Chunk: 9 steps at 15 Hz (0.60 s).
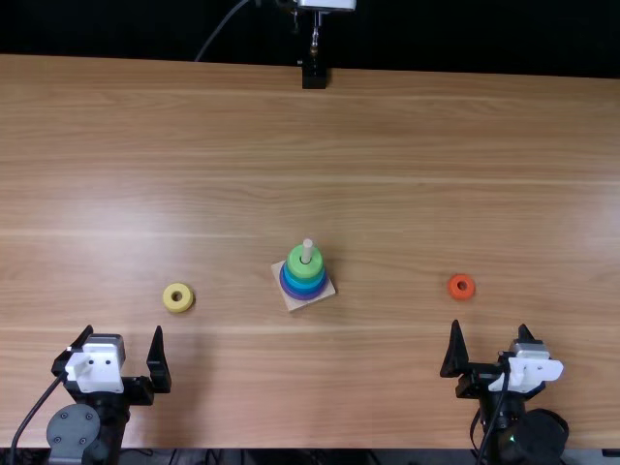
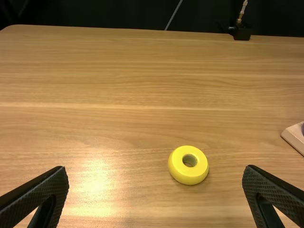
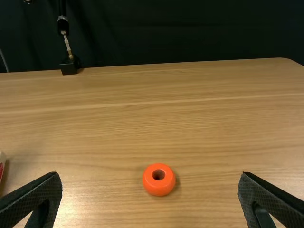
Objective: Build the Hanoi tower: stack the rings onto the peg from bottom to top in this color order: purple, dark blue, light blue, dark green, light green, yellow, orange.
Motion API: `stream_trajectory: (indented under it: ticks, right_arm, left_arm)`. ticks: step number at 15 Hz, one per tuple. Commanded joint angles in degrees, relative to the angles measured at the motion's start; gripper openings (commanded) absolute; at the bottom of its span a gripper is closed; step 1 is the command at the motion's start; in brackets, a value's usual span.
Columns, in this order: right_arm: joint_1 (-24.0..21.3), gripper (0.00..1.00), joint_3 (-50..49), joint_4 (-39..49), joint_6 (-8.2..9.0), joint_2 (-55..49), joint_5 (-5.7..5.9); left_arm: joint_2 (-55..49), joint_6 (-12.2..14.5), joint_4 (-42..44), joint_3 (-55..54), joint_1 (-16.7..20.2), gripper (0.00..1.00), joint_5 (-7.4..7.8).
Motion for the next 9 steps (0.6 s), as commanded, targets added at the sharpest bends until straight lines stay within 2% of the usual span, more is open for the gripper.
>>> stream_trajectory:
  ticks: [1, 9]
  right_arm:
    - [-0.16, 1.0, -3.59, -3.88, -0.17, -0.69, -0.52]
    - [-0.16, 1.0, -3.59, -3.88, -0.17, -0.69, -0.52]
  left_arm:
    - [-0.67, 0.26, -4.42, -6.33, 0.24, 1.0, 0.41]
    - [-0.67, 0.68, -4.21, -6.33, 0.42, 1.0, 0.62]
